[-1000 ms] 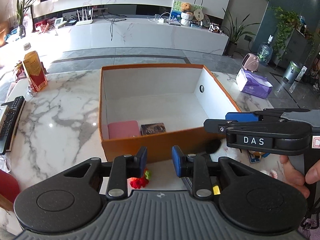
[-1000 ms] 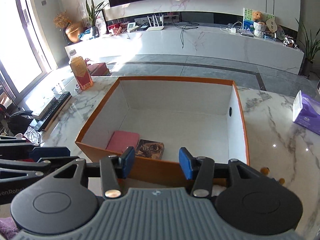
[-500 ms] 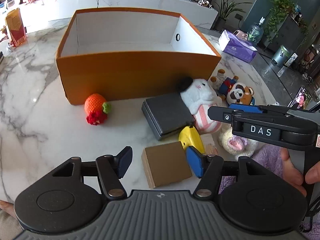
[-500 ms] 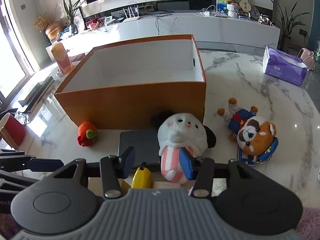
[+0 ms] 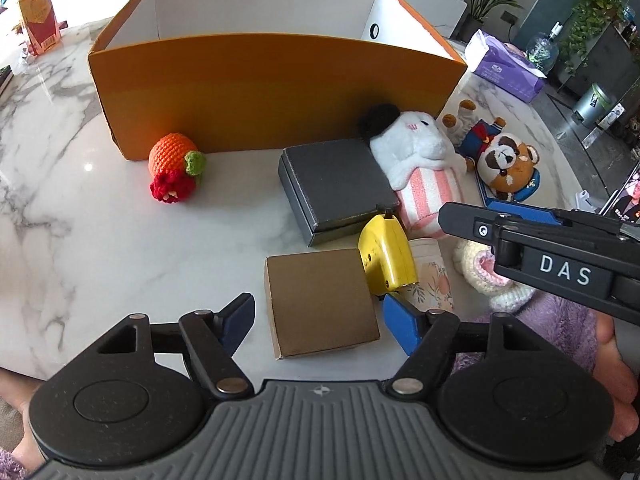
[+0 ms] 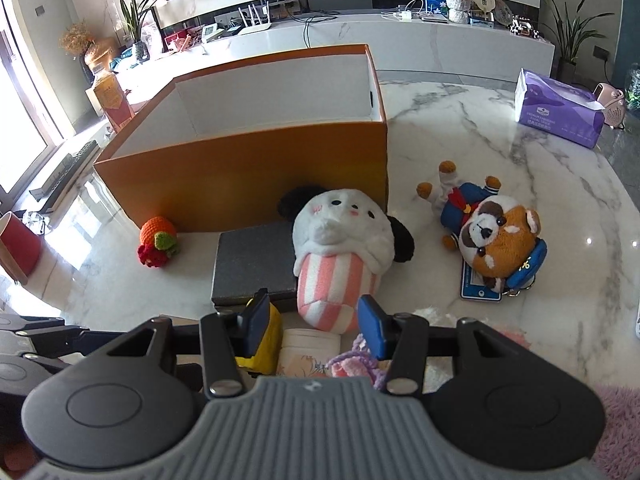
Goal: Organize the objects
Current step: 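Grasp small brown cardboard box with left tool while right tool grasps black square case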
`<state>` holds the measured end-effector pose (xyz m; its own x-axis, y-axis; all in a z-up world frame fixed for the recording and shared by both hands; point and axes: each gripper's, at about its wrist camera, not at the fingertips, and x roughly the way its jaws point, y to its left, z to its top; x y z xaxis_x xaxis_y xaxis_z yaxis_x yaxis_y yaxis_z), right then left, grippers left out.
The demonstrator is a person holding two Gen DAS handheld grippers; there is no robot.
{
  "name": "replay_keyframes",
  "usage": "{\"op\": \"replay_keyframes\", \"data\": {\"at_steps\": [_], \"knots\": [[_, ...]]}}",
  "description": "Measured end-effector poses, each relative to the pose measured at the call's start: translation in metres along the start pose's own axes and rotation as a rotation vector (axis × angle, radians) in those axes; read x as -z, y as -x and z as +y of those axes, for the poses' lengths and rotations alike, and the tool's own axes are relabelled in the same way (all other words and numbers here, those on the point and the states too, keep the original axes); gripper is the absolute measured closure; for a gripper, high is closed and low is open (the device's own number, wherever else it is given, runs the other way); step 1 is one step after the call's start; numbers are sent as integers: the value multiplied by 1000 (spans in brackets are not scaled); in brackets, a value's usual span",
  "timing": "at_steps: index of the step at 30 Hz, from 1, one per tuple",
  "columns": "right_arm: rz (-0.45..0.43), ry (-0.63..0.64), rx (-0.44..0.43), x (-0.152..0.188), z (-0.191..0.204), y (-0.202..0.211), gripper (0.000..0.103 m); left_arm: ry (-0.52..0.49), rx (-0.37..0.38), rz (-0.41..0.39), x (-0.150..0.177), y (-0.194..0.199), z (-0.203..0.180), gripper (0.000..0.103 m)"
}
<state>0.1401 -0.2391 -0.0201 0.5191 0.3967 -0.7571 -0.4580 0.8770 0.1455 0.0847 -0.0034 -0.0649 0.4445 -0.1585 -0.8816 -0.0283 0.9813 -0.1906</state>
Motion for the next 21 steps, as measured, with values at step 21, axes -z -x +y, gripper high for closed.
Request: {"op": "replay_keyframes", "data": {"at_steps": [21], "knots": [[64, 166, -54, -26, 46, -43, 43, 56, -92, 21, -10, -4, 42, 31]]}}
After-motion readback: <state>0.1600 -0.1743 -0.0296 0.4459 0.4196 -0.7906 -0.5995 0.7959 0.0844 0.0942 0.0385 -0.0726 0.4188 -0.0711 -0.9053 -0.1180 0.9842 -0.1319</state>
